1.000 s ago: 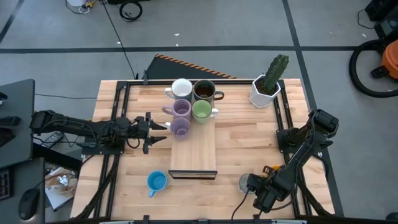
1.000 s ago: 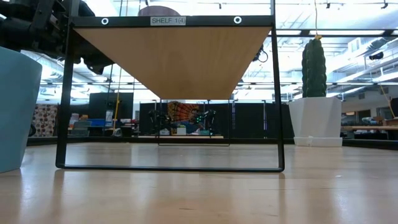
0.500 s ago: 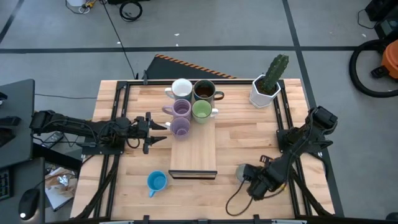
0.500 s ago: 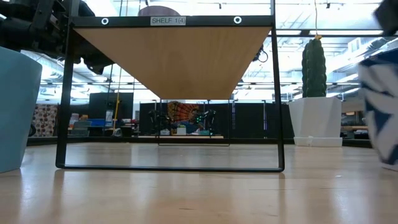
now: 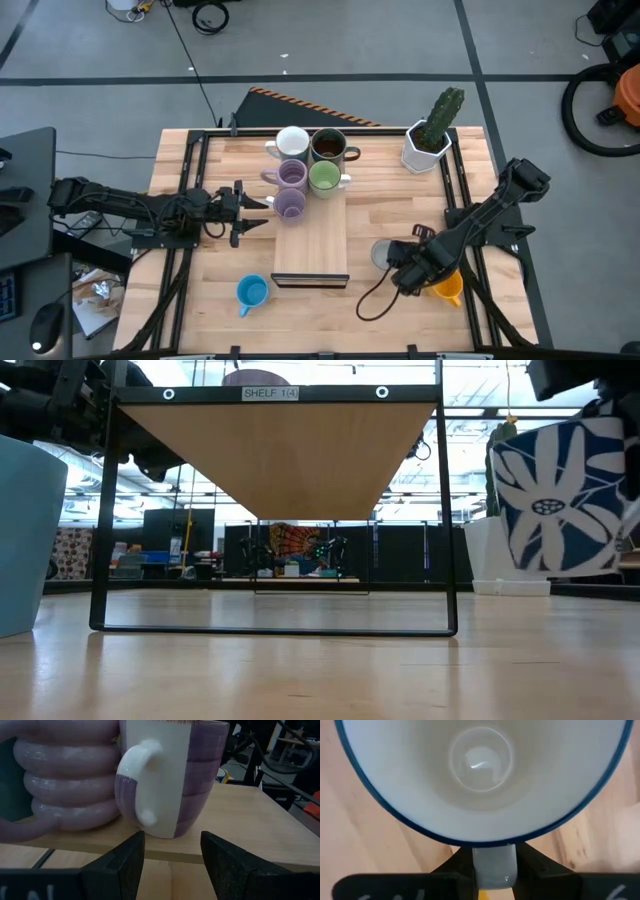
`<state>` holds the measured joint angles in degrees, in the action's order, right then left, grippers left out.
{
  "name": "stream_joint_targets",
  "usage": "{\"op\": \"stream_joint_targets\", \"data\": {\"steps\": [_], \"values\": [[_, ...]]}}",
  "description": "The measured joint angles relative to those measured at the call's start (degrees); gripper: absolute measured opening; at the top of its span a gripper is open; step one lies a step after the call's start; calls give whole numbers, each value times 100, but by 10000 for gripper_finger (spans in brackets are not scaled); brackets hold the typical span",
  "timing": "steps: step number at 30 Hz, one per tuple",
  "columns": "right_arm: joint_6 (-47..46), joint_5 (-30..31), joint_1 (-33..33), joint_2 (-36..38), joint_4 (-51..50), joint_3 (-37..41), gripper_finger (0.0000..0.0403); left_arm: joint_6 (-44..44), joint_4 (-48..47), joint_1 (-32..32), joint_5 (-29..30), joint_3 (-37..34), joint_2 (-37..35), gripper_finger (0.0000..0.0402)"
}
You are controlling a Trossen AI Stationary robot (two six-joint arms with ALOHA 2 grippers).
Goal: Place coffee mugs
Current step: Put the white blue mug on the shelf
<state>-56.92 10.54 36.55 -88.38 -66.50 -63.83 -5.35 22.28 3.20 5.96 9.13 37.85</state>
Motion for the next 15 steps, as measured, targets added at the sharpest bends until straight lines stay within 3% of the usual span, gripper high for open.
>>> {"op": "stream_joint_targets", "data": {"steps": [15], "values": [[61, 634, -122, 589, -133, 0, 78, -35, -22, 0, 0, 0, -1, 201]]}}
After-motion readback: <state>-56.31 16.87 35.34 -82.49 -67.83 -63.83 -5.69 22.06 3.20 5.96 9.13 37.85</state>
